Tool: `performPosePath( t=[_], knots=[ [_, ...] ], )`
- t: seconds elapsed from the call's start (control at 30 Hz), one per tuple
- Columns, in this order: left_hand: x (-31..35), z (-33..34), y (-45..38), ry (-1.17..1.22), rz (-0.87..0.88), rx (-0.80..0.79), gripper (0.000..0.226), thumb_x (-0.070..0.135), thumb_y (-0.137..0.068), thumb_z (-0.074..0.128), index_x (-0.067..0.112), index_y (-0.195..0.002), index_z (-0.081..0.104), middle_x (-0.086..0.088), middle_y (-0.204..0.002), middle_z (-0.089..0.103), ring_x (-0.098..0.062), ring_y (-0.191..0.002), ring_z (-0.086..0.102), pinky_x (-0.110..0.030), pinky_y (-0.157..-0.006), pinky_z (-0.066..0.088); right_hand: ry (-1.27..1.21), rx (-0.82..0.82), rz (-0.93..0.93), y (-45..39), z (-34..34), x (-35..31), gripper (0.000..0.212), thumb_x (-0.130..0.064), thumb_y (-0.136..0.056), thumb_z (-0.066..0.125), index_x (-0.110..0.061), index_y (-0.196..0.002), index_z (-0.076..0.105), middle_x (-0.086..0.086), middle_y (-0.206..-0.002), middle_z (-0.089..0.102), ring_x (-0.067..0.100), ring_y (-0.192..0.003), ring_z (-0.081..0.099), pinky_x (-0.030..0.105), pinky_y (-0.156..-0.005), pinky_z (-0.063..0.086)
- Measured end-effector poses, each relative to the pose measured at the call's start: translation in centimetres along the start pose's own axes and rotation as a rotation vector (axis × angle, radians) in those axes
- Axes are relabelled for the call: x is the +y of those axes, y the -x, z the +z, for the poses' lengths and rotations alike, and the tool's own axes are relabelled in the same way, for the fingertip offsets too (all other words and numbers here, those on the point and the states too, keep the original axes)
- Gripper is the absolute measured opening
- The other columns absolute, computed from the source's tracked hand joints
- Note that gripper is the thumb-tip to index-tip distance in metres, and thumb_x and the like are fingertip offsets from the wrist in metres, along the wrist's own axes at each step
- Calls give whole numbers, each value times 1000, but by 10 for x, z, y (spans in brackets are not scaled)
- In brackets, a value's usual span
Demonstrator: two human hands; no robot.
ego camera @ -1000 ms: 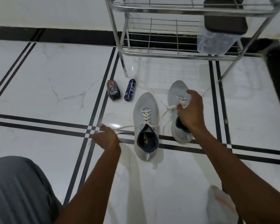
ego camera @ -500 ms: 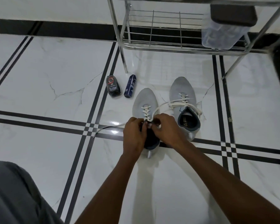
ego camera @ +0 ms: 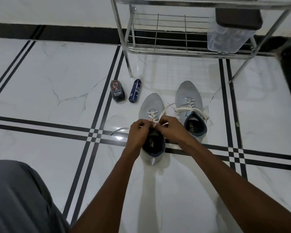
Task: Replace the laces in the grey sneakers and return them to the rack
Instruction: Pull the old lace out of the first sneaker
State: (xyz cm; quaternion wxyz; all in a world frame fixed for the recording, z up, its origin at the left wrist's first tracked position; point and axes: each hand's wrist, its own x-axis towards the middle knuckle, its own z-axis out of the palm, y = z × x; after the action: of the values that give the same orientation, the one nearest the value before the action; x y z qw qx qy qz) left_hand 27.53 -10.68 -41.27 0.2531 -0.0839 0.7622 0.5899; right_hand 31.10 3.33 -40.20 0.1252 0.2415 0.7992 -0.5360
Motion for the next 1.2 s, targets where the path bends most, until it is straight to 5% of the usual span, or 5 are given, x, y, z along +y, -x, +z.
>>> performPosePath(
  t=[0.3, 0.43, 0.53, 0.67, 1.2],
  knots=[
    [22, -76, -23, 996, -359, 386, 37, 46, -102, 48, 17, -82, 58, 3, -78, 53, -11, -62, 45, -25, -60, 36, -1171, 266, 287, -20, -75, -19, 30, -31, -100, 57, -19, -72, 57, -1, -75, 58, 12, -66, 53, 28, -69, 47],
    [9, -68, -18, 218, -528, 577, 71, 52, -103, 45, 8, -156, 28, -15, -161, 29, -31, -135, 40, -43, -109, 38, -112, 218, 250, -27, -66, -8, 60, -48, -94, 61, -9, -138, 50, 15, -124, 58, 28, -103, 63, 39, -88, 55],
    [2, -45, 4, -235, -81, 649, 72, 45, -97, 64, 6, -150, 36, -20, -152, 33, -34, -139, 37, -50, -109, 46, 377, 183, 54, -10, -44, -5, 84, -46, -92, 68, -5, -152, 28, 20, -145, 43, 35, -130, 49, 38, -103, 42],
    [-11, -18, 13, -378, 285, 187, 50, 51, -85, 76, 25, -121, 54, 2, -90, 65, -10, -77, 65, -27, -64, 56, 399, -58, -18, 1, -11, 1, 83, -46, -83, 76, -15, -147, 33, 13, -115, 68, 29, -106, 65, 36, -87, 54],
    [-24, 0, -7, -919, 697, 259, 15, 19, -88, 73, 18, -103, 74, -5, -121, 60, -29, -109, 50, -40, -84, 48, 257, 108, -134, -4, 2, 22, 7, -33, -88, 67, -29, -84, 63, 0, -81, 73, 25, -82, 70, 47, -71, 62]
  ],
)
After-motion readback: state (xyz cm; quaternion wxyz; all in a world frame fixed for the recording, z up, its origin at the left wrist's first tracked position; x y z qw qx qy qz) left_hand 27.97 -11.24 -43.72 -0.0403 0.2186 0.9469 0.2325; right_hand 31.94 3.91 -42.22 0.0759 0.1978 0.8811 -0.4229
